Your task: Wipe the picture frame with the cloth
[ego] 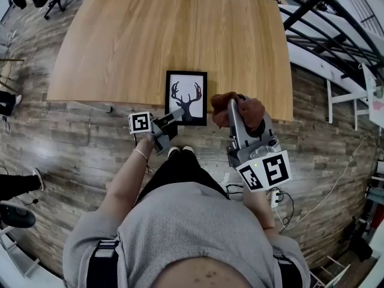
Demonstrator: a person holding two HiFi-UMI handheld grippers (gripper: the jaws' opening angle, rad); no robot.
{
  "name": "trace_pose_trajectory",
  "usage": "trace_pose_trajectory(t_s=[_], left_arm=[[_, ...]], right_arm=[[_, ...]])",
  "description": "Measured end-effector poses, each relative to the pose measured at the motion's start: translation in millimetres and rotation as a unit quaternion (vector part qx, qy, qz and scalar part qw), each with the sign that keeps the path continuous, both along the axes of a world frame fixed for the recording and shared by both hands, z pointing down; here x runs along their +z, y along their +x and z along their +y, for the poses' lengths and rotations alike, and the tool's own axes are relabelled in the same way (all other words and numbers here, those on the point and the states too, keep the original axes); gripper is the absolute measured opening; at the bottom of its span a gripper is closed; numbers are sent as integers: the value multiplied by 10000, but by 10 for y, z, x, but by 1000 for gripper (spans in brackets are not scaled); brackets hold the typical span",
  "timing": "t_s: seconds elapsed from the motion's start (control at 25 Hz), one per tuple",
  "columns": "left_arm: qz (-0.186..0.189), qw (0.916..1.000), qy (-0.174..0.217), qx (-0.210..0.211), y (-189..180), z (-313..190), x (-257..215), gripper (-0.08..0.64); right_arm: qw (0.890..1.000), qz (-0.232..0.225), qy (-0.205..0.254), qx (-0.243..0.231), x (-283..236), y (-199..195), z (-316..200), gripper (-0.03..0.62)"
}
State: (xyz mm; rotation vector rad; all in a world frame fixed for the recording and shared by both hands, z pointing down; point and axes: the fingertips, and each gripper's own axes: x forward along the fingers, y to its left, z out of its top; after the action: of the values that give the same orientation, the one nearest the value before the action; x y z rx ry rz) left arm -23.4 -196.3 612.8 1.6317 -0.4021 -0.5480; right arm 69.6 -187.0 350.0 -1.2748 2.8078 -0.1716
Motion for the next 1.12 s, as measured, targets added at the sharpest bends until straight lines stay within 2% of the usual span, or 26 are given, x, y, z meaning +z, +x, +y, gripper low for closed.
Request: trace_pose_trajectory(t_s=[0.32,0.72,1.12], left_arm=[[77,9996,-248,-113,-50,-135,176,17],[383,9984,-423,60,-66,-136,228,17],[390,9979,-493,129,-57,-122,222,30]], right_arm=[[9999,26,-104,77,56,71,-64,46],[9998,-14,-193,51,135,-3,-87,46],[9998,-34,-210,31,125,-24,-86,46]])
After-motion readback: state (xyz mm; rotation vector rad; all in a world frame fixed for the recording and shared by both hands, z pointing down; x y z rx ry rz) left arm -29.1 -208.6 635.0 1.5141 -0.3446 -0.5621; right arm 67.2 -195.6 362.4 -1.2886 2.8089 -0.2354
